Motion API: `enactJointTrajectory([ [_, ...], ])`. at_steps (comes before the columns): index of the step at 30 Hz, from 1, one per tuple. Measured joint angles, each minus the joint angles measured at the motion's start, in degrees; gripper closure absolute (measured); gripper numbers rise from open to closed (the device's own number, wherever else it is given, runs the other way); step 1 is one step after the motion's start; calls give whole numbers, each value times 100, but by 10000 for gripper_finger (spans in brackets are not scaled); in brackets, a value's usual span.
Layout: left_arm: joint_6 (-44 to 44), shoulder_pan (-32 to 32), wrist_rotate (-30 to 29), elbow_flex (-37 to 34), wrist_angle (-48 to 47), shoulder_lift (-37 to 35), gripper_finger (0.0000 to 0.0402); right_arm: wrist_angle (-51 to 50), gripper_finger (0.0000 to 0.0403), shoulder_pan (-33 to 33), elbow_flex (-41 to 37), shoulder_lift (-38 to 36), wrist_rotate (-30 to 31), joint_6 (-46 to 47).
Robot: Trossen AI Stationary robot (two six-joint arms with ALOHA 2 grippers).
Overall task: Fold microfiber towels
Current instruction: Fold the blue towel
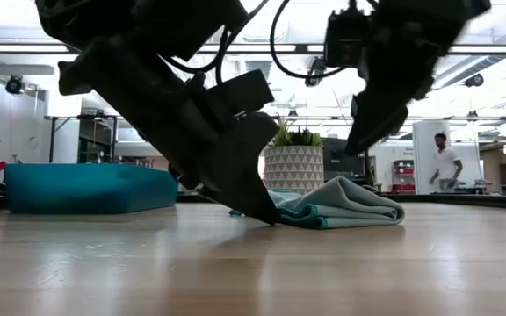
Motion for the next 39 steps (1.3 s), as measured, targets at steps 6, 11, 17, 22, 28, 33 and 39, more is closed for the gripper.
enactJointTrajectory([
  [6,-242,-51,44,0,237,0,402,1527,200,206,-578,369,406,-130],
  [11,-245,-77,71,0,534,0,402,1701,200,215,-618,670,892,-448],
  [17,-356,-77,70,9,670,71,402,1781,232,217,-511,959,949,-758],
  [22,-537,-82,25,17,690,273,402,1850,310,215,-476,1027,949,-775],
  [28,-537,-75,16,21,737,315,402,1907,388,226,-471,1010,949,-885],
  [33,-537,-69,23,22,757,337,402,1866,391,226,-283,969,950,-928],
  [39,-535,-69,28,22,759,341,402,1864,392,226,-96,961,950,-942],
])
